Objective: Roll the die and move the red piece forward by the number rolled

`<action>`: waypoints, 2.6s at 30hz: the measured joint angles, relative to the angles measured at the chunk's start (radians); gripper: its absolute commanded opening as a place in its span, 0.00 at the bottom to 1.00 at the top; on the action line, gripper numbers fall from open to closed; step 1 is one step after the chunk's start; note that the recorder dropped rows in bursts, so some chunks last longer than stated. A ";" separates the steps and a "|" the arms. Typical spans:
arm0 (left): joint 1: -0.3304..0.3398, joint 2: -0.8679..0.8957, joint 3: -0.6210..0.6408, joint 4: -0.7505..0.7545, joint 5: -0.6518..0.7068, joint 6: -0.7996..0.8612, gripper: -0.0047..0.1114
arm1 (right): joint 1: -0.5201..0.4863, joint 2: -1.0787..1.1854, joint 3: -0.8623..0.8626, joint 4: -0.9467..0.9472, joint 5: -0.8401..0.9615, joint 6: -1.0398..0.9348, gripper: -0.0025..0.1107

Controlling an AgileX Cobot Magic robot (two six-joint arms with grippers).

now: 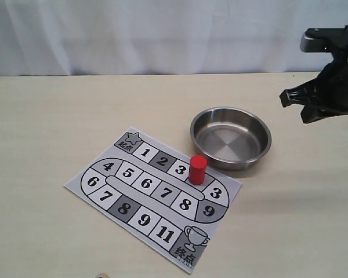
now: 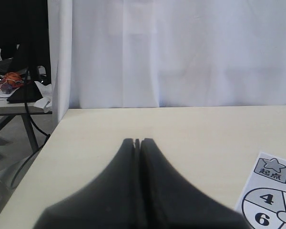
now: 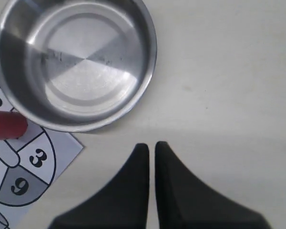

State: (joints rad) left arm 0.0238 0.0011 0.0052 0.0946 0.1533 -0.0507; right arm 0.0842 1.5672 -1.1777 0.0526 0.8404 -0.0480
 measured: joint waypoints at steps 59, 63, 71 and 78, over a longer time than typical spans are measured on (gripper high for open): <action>0.000 0.000 0.000 0.000 0.002 0.000 0.04 | -0.164 -1.564 0.840 -0.061 -0.476 0.041 0.06; 0.000 0.000 0.000 0.000 0.002 0.000 0.04 | -0.164 -1.564 0.968 -0.061 -0.657 0.041 0.06; 0.000 0.000 0.000 0.000 0.002 0.000 0.04 | -0.164 -1.562 1.144 -0.061 -0.805 0.033 0.06; 0.000 0.000 0.000 0.000 0.002 0.000 0.04 | -0.164 -1.562 1.174 -0.061 -0.770 0.001 0.06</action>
State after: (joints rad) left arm 0.0238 0.0011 0.0052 0.0946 0.1552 -0.0507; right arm -0.0802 0.0049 -0.0033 -0.0082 0.0707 -0.0474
